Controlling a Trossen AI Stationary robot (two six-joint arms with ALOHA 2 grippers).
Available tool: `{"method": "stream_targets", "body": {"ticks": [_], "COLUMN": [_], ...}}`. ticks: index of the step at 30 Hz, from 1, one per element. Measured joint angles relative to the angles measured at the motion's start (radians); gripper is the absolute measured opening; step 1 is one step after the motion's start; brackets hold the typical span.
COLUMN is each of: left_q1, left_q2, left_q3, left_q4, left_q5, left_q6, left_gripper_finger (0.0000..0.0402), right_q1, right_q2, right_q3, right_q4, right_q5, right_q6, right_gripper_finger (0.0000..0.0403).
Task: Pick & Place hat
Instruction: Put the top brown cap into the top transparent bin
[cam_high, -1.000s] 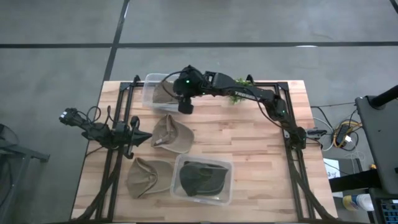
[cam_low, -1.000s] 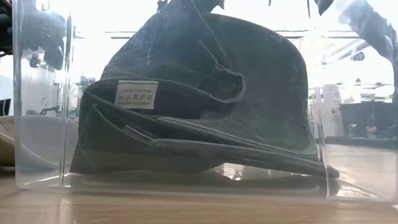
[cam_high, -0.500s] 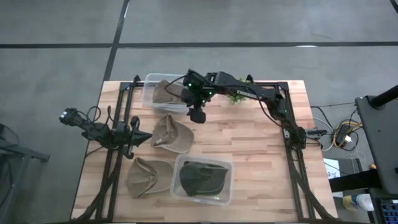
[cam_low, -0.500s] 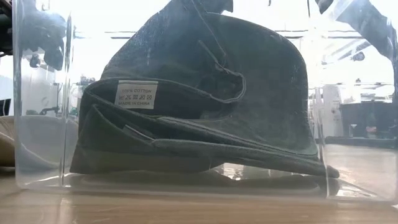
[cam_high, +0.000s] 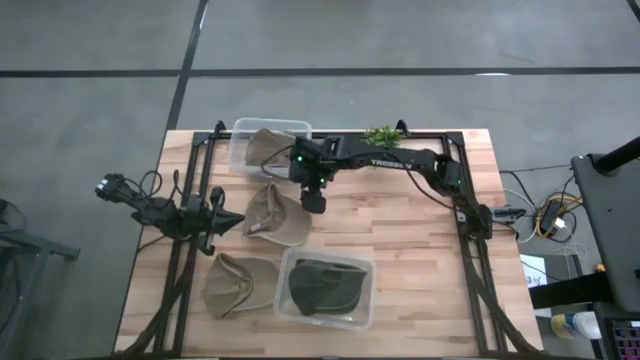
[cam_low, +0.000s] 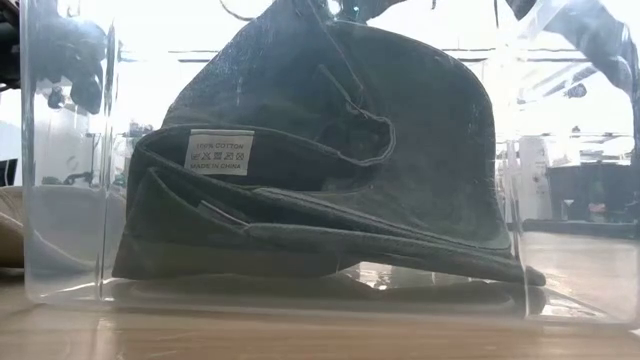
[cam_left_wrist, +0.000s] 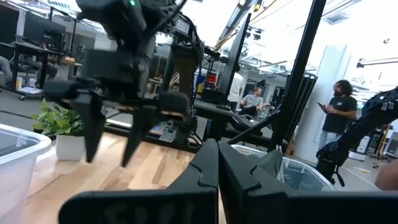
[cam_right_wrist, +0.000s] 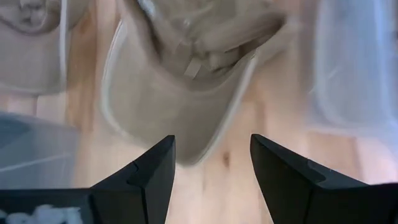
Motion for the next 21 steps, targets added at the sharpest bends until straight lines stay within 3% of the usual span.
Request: {"method": "stream_targets", "body": {"ticks": [5,9,21], "left_q1": [0.000,0.000,0.000], "left_q2": [0.000,0.000,0.000], "left_q3": [0.000,0.000,0.000], "left_q4": [-0.012,-0.016,-0.023], "left_q5": [0.000,0.000,0.000], "left_q6": [-0.001,-0.002,-0.001], "left_gripper_finger": [0.0000,0.0000,0.0000], "right_q1": [0.031,0.037,0.039], "right_q2": [0.000,0.011,0.040], "right_q3": [-0.048,-0.073,-0.119], "right_q4": [0.011,0.085,0.126], "right_q5": [0.004,0.078,0.081], "right_q6": [0.005,0.036,0.141], "right_gripper_finger": [0.0203,0.0203,0.0203]}}
